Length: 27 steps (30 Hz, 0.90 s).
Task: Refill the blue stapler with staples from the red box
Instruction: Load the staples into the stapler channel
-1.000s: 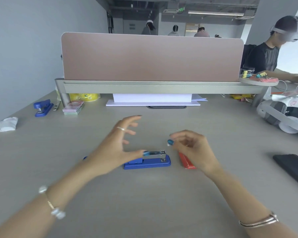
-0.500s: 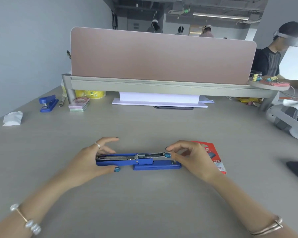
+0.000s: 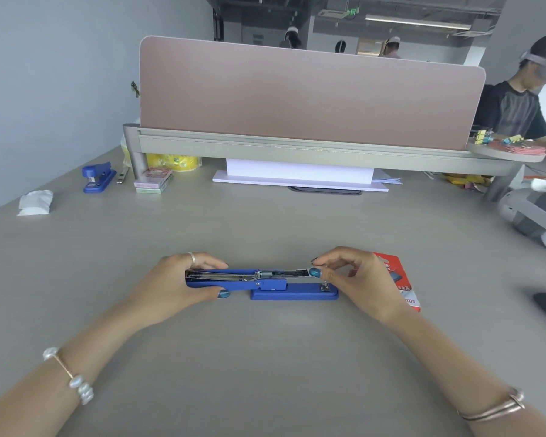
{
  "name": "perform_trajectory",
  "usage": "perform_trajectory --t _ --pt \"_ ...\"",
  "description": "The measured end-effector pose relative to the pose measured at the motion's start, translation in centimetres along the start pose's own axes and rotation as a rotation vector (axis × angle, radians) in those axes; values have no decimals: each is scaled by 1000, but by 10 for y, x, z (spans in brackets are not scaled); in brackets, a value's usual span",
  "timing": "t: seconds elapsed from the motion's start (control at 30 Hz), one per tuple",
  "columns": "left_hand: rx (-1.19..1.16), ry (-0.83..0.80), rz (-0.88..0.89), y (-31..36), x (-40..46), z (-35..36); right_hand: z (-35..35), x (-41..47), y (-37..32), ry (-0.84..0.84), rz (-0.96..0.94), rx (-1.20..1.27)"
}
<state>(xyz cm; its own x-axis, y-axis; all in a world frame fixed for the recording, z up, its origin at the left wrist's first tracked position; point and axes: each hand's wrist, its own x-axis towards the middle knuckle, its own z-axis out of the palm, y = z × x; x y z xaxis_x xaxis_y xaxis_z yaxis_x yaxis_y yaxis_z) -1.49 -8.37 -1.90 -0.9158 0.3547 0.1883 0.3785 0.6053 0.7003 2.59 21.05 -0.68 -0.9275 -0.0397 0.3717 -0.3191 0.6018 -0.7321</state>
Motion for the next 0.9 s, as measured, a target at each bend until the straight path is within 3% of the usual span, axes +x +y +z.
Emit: perform_trajectory --t 0.5,0.7,0.9 --pt "-14 4 21 -2 0 0 -4 -8 -1 -61 -94 -177" --pt "49 -60 16 -10 2 -10 -11 -9 -3 14 -6 -99" --pt "-133 -2 -33 -16 0 -19 -54 -10 9 25 76 -345"
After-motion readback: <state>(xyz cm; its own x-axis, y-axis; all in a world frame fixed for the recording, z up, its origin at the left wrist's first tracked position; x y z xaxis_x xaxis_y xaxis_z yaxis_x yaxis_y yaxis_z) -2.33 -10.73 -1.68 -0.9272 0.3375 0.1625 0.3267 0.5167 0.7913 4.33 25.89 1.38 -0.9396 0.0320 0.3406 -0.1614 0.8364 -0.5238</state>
